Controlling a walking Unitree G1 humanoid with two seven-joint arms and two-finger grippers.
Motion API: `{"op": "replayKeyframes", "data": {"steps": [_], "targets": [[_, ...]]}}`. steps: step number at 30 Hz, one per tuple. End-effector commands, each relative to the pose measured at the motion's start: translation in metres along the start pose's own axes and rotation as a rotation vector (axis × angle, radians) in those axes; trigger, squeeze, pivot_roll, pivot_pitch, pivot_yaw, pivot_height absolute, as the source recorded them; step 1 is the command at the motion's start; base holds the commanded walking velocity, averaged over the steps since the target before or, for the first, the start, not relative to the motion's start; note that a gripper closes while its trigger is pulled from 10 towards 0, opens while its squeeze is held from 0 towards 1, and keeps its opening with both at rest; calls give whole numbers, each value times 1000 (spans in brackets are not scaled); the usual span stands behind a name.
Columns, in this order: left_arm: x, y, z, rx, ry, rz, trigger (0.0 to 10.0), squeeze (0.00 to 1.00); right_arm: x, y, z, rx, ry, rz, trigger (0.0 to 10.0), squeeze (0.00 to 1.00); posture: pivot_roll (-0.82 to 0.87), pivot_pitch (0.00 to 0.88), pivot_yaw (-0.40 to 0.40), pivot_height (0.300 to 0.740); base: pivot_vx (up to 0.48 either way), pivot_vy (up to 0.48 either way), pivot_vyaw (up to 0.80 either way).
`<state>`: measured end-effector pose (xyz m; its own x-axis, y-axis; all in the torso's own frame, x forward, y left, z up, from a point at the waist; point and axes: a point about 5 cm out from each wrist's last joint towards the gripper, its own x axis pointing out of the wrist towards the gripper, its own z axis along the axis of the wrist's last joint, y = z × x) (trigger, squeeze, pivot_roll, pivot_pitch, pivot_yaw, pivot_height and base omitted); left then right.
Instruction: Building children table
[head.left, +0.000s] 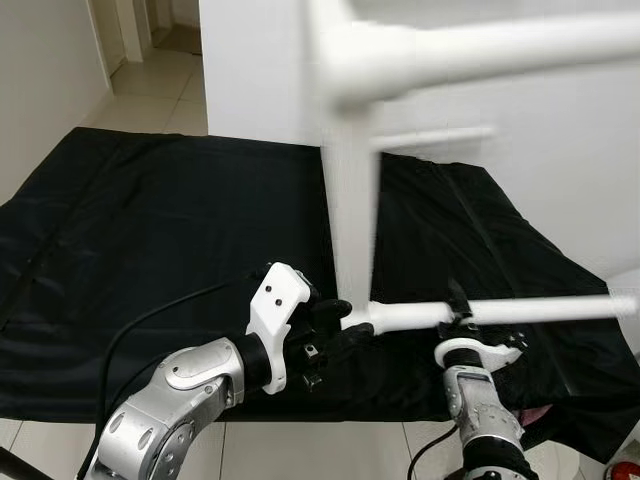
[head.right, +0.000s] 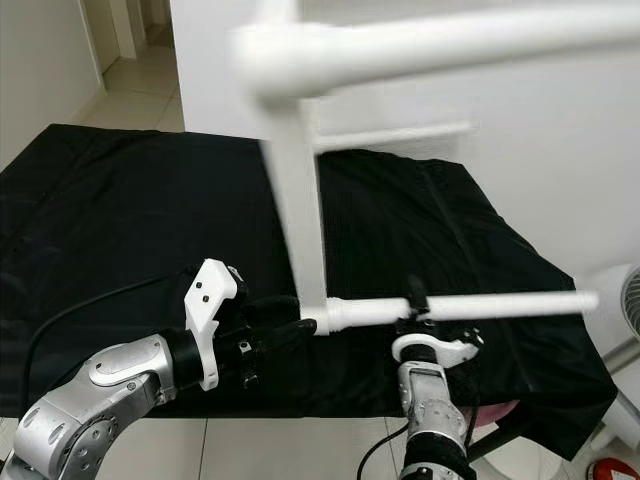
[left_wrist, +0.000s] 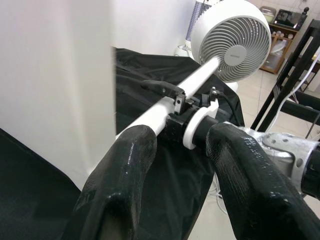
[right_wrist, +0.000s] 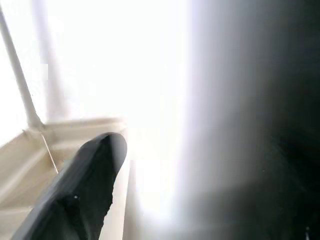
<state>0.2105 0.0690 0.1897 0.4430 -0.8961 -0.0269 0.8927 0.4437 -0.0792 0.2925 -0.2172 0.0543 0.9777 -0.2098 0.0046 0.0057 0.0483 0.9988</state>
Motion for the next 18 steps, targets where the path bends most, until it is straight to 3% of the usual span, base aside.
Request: {"op": "replayKeyframes", "data": {"steps": [1, 3, 18], "targets": [[1, -3, 1, -7, 0, 6, 10000, 0, -1, -8, 20, -77, -90, -88, 10000, 0, 23, 2, -83, 740, 0, 0, 0], [0, -2, 1, -4, 3, 11, 10000, 0, 2, -4, 19, -146, -86, -98, 10000, 0, 24, 4, -82, 740, 0, 0, 0], [-1, -2, 1, -10, 9, 21, 10000, 0, 6, 4, 10, -210, -86, -82, 10000, 0, 21, 13, -82, 740, 0, 0, 0]]}}
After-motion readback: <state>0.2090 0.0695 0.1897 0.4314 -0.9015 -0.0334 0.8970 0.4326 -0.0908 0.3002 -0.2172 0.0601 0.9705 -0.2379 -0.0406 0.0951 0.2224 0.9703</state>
